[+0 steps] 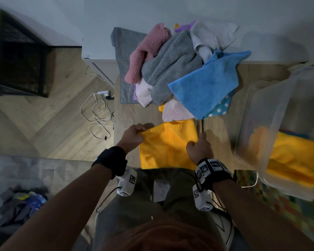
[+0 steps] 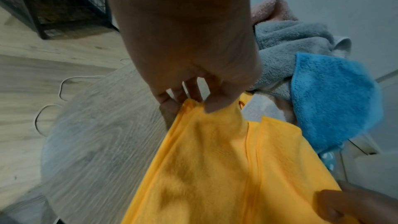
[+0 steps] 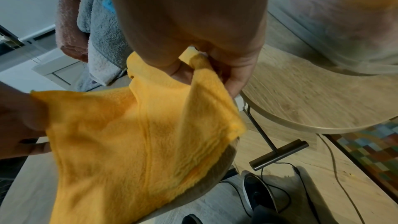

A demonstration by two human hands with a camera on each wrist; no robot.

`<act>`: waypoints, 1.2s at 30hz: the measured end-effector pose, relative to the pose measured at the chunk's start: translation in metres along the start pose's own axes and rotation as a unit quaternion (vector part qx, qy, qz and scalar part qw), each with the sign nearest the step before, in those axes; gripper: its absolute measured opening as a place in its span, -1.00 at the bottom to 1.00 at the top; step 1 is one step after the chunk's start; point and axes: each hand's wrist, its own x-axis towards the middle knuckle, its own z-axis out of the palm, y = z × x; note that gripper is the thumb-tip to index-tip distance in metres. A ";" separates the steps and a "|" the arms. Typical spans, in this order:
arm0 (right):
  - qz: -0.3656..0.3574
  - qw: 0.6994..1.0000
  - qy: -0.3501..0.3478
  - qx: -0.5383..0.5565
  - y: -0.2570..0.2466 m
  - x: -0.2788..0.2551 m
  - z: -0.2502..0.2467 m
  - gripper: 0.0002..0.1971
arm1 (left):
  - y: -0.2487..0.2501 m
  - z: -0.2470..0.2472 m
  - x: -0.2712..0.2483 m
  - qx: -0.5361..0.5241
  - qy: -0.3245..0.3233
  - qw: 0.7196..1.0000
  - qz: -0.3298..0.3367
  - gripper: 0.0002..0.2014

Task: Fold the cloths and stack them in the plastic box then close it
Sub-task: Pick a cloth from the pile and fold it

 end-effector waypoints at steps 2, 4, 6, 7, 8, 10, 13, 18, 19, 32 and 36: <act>0.002 1.000 -0.001 -0.002 0.000 0.001 0.001 -0.50 | 0.008 0.001 -0.002 -0.068 0.000 0.997 -0.046 -0.92; 0.001 1.000 -0.004 -0.001 0.000 0.002 0.002 -0.49 | 0.010 0.003 -0.003 -0.102 -0.017 0.993 -0.063 -0.89; -0.001 1.000 -0.006 0.002 0.000 0.002 0.002 -0.49 | 0.006 0.003 -0.001 -0.048 -0.016 0.998 -0.027 -0.85; 0.000 1.000 -0.007 0.002 0.001 0.002 0.002 -0.48 | 0.002 0.003 -0.001 0.032 -0.016 0.999 0.001 -0.74; 0.001 1.000 -0.009 0.001 0.001 0.002 0.002 -0.47 | -0.005 0.004 0.001 0.114 -0.011 0.993 0.039 -0.69; -0.001 1.000 -0.013 0.000 0.000 0.002 0.002 -0.44 | -0.015 0.004 0.005 0.194 0.004 0.977 0.091 -0.77; -0.012 1.000 -0.021 -0.005 0.000 0.003 0.002 -0.44 | -0.023 0.001 0.010 0.224 0.027 0.968 0.110 -0.63; -0.019 0.999 -0.025 -0.005 -0.002 0.003 0.003 -0.50 | -0.020 -0.004 0.008 0.312 -0.005 0.935 0.171 -0.29; -0.022 0.999 -0.026 -0.006 -0.001 0.003 0.003 -0.50 | -0.020 -0.003 0.009 0.323 -0.011 0.929 0.182 -0.32; -0.120 0.992 -0.027 0.029 -0.004 -0.002 0.006 -0.63 | -0.017 0.012 0.002 0.428 0.050 0.852 0.296 -0.19; -0.130 0.991 -0.022 0.024 -0.007 -0.006 0.009 -0.62 | -0.019 0.019 0.003 0.483 0.027 0.838 0.252 -0.29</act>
